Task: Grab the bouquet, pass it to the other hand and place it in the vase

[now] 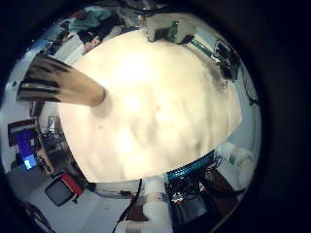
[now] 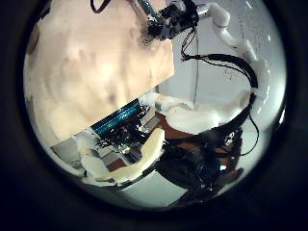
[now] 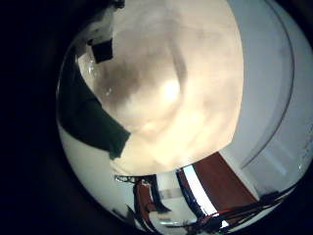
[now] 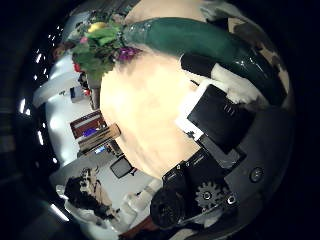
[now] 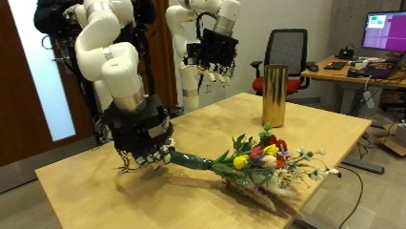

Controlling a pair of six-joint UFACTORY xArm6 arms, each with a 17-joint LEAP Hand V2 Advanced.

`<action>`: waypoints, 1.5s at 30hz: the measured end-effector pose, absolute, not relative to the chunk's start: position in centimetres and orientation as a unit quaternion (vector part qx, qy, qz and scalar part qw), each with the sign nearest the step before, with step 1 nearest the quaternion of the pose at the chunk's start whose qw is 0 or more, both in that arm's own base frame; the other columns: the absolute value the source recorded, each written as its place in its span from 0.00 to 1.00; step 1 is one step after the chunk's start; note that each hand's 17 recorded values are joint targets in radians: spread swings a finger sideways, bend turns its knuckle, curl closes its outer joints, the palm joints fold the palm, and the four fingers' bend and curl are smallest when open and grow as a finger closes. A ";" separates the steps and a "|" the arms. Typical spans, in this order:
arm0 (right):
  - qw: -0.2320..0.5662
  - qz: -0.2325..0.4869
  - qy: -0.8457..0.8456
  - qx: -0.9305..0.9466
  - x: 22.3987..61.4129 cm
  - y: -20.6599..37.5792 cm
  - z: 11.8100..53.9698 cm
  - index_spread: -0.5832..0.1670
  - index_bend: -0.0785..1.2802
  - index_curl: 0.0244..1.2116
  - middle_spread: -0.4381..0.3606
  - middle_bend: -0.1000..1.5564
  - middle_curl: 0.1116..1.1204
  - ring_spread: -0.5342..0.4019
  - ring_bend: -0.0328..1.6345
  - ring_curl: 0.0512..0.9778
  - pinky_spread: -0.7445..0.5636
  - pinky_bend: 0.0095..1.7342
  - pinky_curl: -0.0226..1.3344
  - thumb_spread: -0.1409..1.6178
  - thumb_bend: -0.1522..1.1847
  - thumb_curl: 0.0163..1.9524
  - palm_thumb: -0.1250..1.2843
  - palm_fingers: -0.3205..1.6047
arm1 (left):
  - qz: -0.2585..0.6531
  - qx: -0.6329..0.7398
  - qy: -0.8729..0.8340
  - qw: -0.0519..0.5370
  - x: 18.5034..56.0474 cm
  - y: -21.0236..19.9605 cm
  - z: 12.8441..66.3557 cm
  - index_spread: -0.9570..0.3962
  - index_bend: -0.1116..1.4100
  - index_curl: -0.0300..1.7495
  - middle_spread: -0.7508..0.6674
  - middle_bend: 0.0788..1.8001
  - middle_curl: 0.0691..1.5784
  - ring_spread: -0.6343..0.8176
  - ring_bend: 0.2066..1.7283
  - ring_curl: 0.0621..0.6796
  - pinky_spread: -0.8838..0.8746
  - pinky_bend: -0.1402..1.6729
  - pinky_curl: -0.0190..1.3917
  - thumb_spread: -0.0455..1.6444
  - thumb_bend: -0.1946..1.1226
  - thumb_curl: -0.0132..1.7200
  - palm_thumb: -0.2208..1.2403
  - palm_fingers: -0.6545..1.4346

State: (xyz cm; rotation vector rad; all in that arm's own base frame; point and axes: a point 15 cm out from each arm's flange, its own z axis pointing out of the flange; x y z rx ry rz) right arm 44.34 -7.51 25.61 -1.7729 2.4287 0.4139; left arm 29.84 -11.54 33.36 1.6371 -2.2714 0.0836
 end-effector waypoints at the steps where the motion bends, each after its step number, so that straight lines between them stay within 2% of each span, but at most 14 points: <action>1: 0.061 0.130 0.797 -0.587 44.3 -7.4 26.5 0.36 0.80 0.72 0.30 0.77 0.74 0.32 0.82 0.62 0.35 0.77 0.48 0.60 0.14 0.27 0.87 0.78 | 0.030 0.579 -0.797 0.169 30.0 -11.4 33.3 0.86 0.20 0.23 0.89 0.06 0.13 0.87 0.08 0.28 0.83 0.18 0.22 0.53 0.12 0.19 0.38 0.33; 8: 0.185 0.129 0.756 -0.614 44.8 -4.4 33.1 0.42 0.84 0.73 0.33 0.81 0.74 0.34 0.83 0.65 0.39 0.78 0.53 0.57 0.12 0.31 0.92 0.76 | 0.048 0.603 -0.777 0.173 31.2 -10.2 33.9 0.87 0.20 0.23 0.88 0.06 0.13 0.86 0.08 0.28 0.82 0.18 0.22 0.54 0.12 0.19 0.38 0.35; 11: 0.228 0.142 0.751 -0.603 43.6 -4.9 34.6 0.44 0.85 0.72 0.35 0.82 0.73 0.34 0.84 0.66 0.41 0.78 0.55 0.53 0.11 0.33 0.94 0.76 | 0.053 0.607 -0.774 0.173 31.3 -10.0 34.2 0.87 0.20 0.23 0.88 0.06 0.13 0.86 0.08 0.28 0.82 0.18 0.21 0.54 0.12 0.18 0.38 0.35; 17: 0.228 0.145 0.754 -0.599 42.5 -5.3 34.9 0.47 0.86 0.72 0.37 0.84 0.71 0.35 0.85 0.66 0.42 0.77 0.58 0.48 0.10 0.37 0.94 0.76 | 0.055 0.605 -0.775 0.175 31.1 -10.2 34.3 0.86 0.20 0.24 0.87 0.07 0.14 0.85 0.08 0.27 0.81 0.18 0.21 0.54 0.12 0.18 0.38 0.35; 21: 0.196 0.158 0.749 -0.612 41.7 -4.6 33.6 0.47 0.79 0.68 0.38 0.80 0.65 0.35 0.83 0.63 0.36 0.71 0.55 0.55 0.06 0.34 0.73 0.75 | 0.054 0.604 -0.775 0.177 31.1 -10.3 34.1 0.86 0.20 0.24 0.87 0.06 0.14 0.85 0.08 0.27 0.81 0.18 0.20 0.55 0.12 0.18 0.38 0.35; 22: 0.186 0.161 0.750 -0.614 41.5 -4.8 33.0 0.47 0.77 0.67 0.38 0.79 0.64 0.35 0.82 0.61 0.34 0.70 0.53 0.57 0.07 0.33 0.72 0.75 | 0.055 0.604 -0.775 0.178 31.1 -10.3 34.1 0.86 0.20 0.24 0.87 0.06 0.14 0.85 0.08 0.27 0.81 0.18 0.20 0.55 0.12 0.18 0.38 0.35; 26: 0.141 0.167 0.757 -0.616 40.8 -5.7 30.6 0.47 0.60 0.63 0.39 0.71 0.58 0.32 0.77 0.57 0.23 0.66 0.49 0.64 0.08 0.29 0.64 0.61 | 0.053 0.600 -0.777 0.181 30.8 -10.6 34.0 0.86 0.20 0.24 0.87 0.06 0.14 0.86 0.08 0.26 0.81 0.18 0.20 0.55 0.12 0.18 0.38 0.35; 27: 0.133 0.171 0.759 -0.613 40.8 -5.6 30.1 0.47 0.53 0.60 0.38 0.66 0.56 0.31 0.74 0.55 0.25 0.63 0.48 0.65 0.08 0.28 0.63 0.43 | 0.054 0.600 -0.777 0.181 30.8 -10.6 34.0 0.86 0.20 0.24 0.87 0.06 0.14 0.86 0.08 0.26 0.81 0.18 0.20 0.55 0.12 0.18 0.38 0.35; 28: 0.128 0.176 0.761 -0.611 40.9 -5.6 29.5 0.48 0.52 0.62 0.38 0.67 0.57 0.33 0.73 0.57 0.28 0.60 0.50 0.66 0.09 0.27 0.62 0.37 | 0.054 0.600 -0.777 0.181 30.8 -10.7 34.0 0.86 0.20 0.24 0.87 0.06 0.14 0.86 0.08 0.26 0.81 0.18 0.20 0.55 0.12 0.18 0.38 0.35; 30: 0.114 0.182 0.762 -0.611 41.0 -5.2 28.4 0.46 0.48 0.56 0.36 0.62 0.52 0.36 0.69 0.52 0.40 0.53 0.46 0.67 0.09 0.26 0.61 0.27 | 0.055 0.600 -0.778 0.181 30.8 -10.7 34.1 0.86 0.20 0.24 0.87 0.06 0.14 0.86 0.08 0.26 0.81 0.18 0.20 0.55 0.12 0.18 0.38 0.35; 33: 0.088 0.195 0.762 -0.611 41.0 -4.3 26.7 0.48 0.47 0.50 0.41 0.54 0.45 0.43 0.62 0.43 0.57 0.46 0.40 0.68 0.09 0.24 0.59 0.23 | 0.057 0.599 -0.777 0.182 30.8 -11.0 34.1 0.86 0.20 0.24 0.87 0.06 0.14 0.86 0.08 0.26 0.81 0.18 0.20 0.55 0.12 0.18 0.38 0.35; 36: 0.060 0.210 0.760 -0.612 41.0 -3.6 24.5 0.53 0.38 0.44 0.50 0.49 0.39 0.50 0.58 0.38 0.70 0.44 0.36 0.68 0.09 0.23 0.58 0.21 | 0.056 0.594 -0.781 0.183 30.6 -11.4 34.1 0.86 0.20 0.24 0.87 0.06 0.14 0.86 0.08 0.26 0.81 0.18 0.20 0.55 0.12 0.18 0.39 0.35; 41: 0.033 0.213 0.767 -0.605 41.7 -3.7 21.2 0.58 0.31 0.37 0.60 0.42 0.32 0.59 0.51 0.31 0.77 0.38 0.30 0.67 0.10 0.21 0.58 0.24 | 0.056 0.595 -0.780 0.182 30.6 -11.3 34.2 0.86 0.20 0.24 0.87 0.06 0.14 0.86 0.08 0.26 0.81 0.18 0.20 0.55 0.12 0.18 0.39 0.35; 45: 0.011 0.216 0.773 -0.596 42.0 -4.1 18.7 0.59 0.29 0.36 0.63 0.39 0.30 0.61 0.48 0.28 0.77 0.35 0.27 0.67 0.10 0.21 0.59 0.25 | 0.054 0.594 -0.781 0.183 30.6 -11.4 34.1 0.86 0.20 0.24 0.87 0.06 0.14 0.86 0.08 0.26 0.81 0.18 0.20 0.55 0.12 0.18 0.39 0.35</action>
